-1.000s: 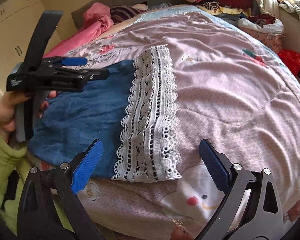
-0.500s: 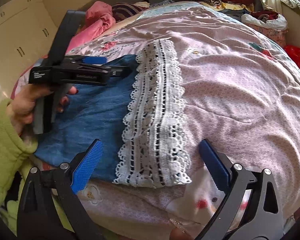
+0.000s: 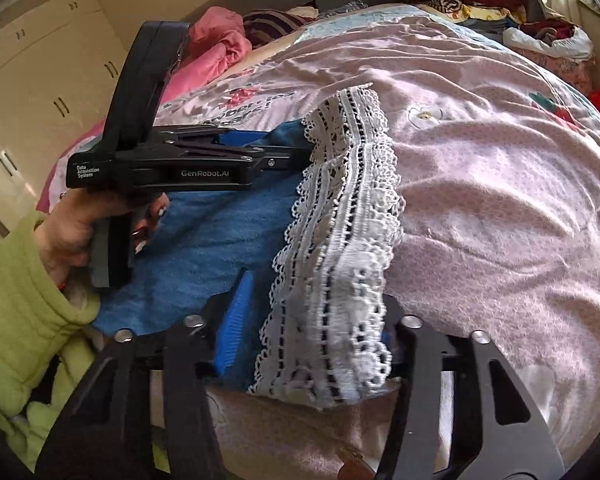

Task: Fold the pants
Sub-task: 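Grasp the lace hem end of the pants with the right gripper, then lift the lace hem and fold it over toward the waistband, then release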

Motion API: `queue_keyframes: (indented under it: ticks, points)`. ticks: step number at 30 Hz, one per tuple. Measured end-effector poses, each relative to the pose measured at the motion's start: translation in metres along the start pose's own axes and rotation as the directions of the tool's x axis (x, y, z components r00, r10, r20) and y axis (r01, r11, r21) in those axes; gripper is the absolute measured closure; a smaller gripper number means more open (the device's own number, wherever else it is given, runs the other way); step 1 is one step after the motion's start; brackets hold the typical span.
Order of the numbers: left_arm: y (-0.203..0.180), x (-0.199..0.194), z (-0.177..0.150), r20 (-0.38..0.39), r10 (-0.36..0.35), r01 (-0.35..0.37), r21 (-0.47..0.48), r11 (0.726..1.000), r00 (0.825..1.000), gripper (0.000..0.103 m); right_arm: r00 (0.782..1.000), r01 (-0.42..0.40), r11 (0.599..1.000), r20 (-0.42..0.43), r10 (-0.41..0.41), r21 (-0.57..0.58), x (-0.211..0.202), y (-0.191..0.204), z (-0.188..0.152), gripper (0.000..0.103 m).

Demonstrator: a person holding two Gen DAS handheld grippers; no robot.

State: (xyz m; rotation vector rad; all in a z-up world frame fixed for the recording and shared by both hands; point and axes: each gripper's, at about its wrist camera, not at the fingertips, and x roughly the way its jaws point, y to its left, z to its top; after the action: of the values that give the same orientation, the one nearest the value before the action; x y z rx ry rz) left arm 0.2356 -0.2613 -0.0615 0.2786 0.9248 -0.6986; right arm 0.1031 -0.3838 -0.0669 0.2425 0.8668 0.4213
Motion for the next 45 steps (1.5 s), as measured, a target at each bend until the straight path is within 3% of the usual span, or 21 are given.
queue_keyframes:
  ticks: [2,8,17,21,24,27,30,34,37,39,42,45]
  points:
    - [0.007,-0.004,-0.001,0.013,-0.017,0.017,-0.043,0.999,1.0,0.075,1.0,-0.03,1.0,-0.002,0.03,-0.004,0.0,0.003,0.003,0.083]
    - [0.024,-0.014,-0.009,0.066,-0.075,0.083,-0.127,0.988,0.995,0.089,0.997,-0.069,0.995,0.021,0.071,-0.071,-0.006,0.029,0.013,0.085]
    - [0.053,-0.052,-0.029,0.184,-0.152,0.192,-0.23,0.954,0.971,0.092,0.992,-0.113,0.967,0.036,0.125,-0.23,-0.007,0.096,0.035,0.086]
    - [0.072,-0.068,-0.045,0.19,-0.124,0.175,-0.284,0.943,0.974,0.091,0.988,-0.143,0.941,0.017,0.156,-0.306,0.001,0.133,0.04,0.086]
    - [0.096,-0.087,-0.066,0.2,-0.081,0.151,-0.362,0.92,0.976,0.088,0.985,-0.163,0.918,-0.01,0.171,-0.362,0.013,0.159,0.038,0.086]
    - [0.123,-0.113,-0.092,0.207,0.015,0.078,-0.433,0.898,0.978,0.079,0.98,-0.198,0.895,-0.056,0.191,-0.401,0.027,0.183,0.031,0.086]
    - [0.149,-0.142,-0.122,0.221,0.085,0.042,-0.514,0.857,0.972,0.063,0.976,-0.216,0.869,-0.105,0.189,-0.446,0.043,0.206,0.019,0.086]
    - [0.174,-0.168,-0.161,0.251,0.134,0.05,-0.613,0.788,0.959,0.059,0.971,-0.231,0.842,-0.168,0.168,-0.489,0.065,0.231,0.003,0.086]
    - [0.184,-0.183,-0.189,0.301,0.138,0.104,-0.666,0.739,0.944,0.059,0.971,-0.227,0.819,-0.192,0.146,-0.527,0.076,0.246,-0.008,0.086]
    - [0.183,-0.188,-0.197,0.321,0.135,0.125,-0.67,0.732,0.937,0.059,0.969,-0.23,0.807,-0.204,0.139,-0.543,0.081,0.254,-0.014,0.086]
    - [0.182,-0.19,-0.204,0.346,0.106,0.163,-0.664,0.73,0.932,0.051,0.973,-0.21,0.782,-0.205,0.107,-0.587,0.084,0.262,-0.022,0.083]
    - [0.18,-0.189,-0.206,0.344,0.09,0.171,-0.656,0.735,0.935,0.045,0.963,-0.252,0.788,-0.225,0.147,-0.563,0.076,0.259,-0.021,0.076]
